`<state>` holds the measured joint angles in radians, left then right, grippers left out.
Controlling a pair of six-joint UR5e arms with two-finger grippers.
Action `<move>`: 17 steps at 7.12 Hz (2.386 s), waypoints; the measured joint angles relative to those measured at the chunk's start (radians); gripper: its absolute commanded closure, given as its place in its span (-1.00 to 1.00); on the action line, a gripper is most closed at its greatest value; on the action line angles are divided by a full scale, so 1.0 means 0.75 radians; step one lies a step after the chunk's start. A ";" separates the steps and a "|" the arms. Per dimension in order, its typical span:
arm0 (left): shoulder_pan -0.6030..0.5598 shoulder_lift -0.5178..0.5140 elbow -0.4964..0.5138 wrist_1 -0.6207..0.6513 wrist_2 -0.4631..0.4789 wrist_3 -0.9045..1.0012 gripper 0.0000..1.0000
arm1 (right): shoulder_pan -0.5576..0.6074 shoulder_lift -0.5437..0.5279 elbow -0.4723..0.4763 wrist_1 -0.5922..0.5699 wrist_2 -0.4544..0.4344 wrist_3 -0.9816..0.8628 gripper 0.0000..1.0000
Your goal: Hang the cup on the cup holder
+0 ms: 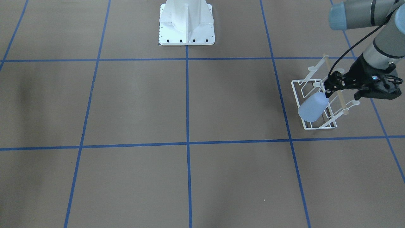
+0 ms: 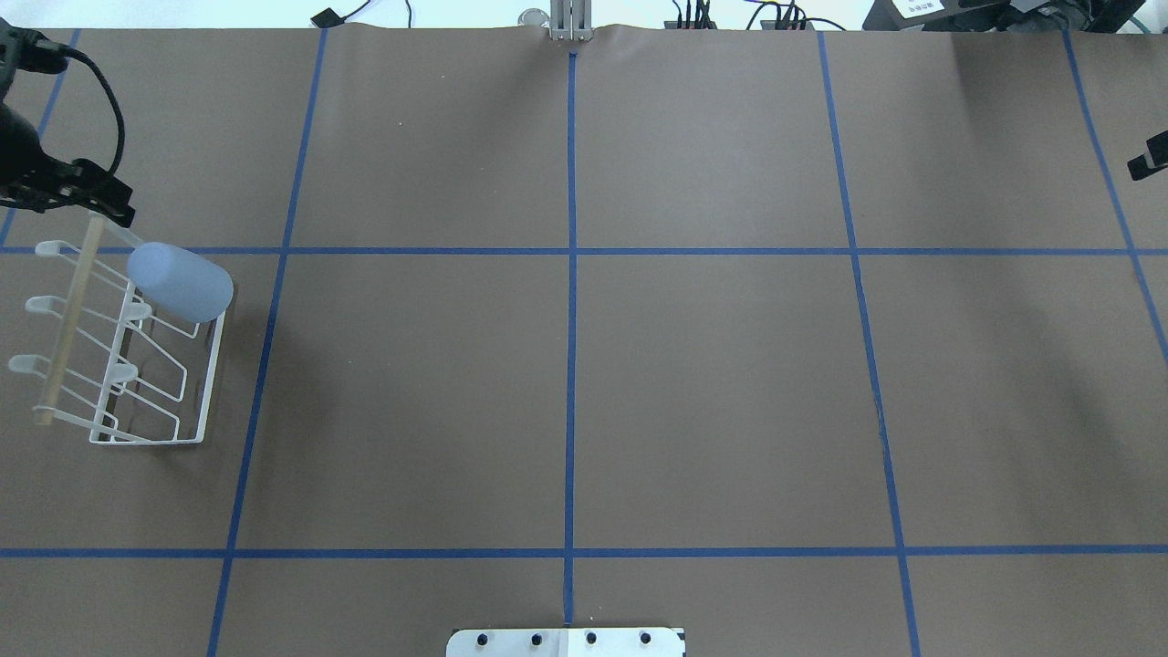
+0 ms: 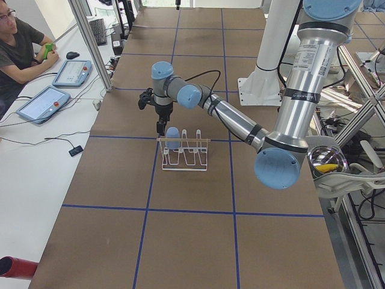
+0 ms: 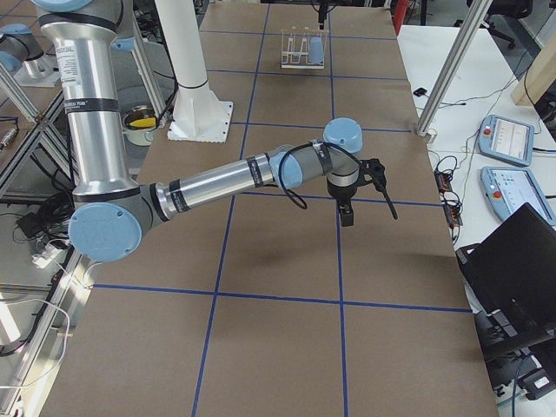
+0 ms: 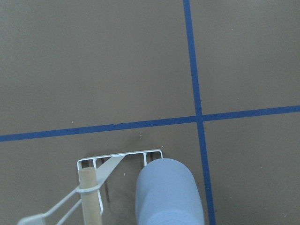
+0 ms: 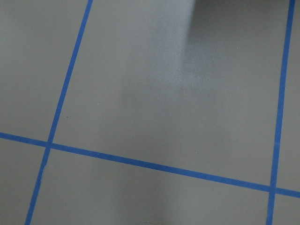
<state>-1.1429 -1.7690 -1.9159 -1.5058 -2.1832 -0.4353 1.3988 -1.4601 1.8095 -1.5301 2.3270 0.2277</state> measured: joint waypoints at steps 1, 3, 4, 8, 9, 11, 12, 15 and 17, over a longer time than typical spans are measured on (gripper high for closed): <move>-0.074 0.058 0.000 -0.004 -0.010 0.132 -0.97 | 0.032 -0.003 0.011 -0.078 -0.009 -0.099 -1.00; -0.250 0.162 0.017 -0.012 -0.117 0.256 -0.97 | 0.079 -0.059 0.027 -0.139 -0.039 -0.247 -1.00; -0.344 0.184 0.046 -0.011 -0.198 0.269 -0.97 | 0.084 -0.076 0.029 -0.161 -0.044 -0.268 -1.00; -0.441 0.324 0.080 -0.177 -0.288 0.320 -0.97 | 0.080 -0.078 0.073 -0.295 -0.034 -0.279 -1.00; -0.440 0.328 0.081 -0.185 -0.276 0.320 -0.97 | 0.079 -0.080 0.075 -0.307 -0.033 -0.278 -1.00; -0.436 0.314 0.060 -0.144 -0.259 0.319 -0.97 | 0.078 -0.099 0.070 -0.309 -0.033 -0.276 -1.00; -0.435 0.295 0.054 -0.102 -0.254 0.319 -0.97 | 0.078 -0.117 0.070 -0.302 -0.032 -0.274 -1.00; -0.432 0.282 0.056 -0.060 -0.249 0.324 -0.97 | 0.078 -0.121 0.078 -0.296 -0.033 -0.261 -1.00; -0.432 0.286 0.052 -0.061 -0.252 0.327 -0.97 | 0.078 -0.118 0.075 -0.296 -0.035 -0.260 -1.00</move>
<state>-1.4666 -1.5548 -1.8771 -1.5517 -2.3723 -0.1899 1.4573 -1.5487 1.8659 -1.7518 2.3012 0.0326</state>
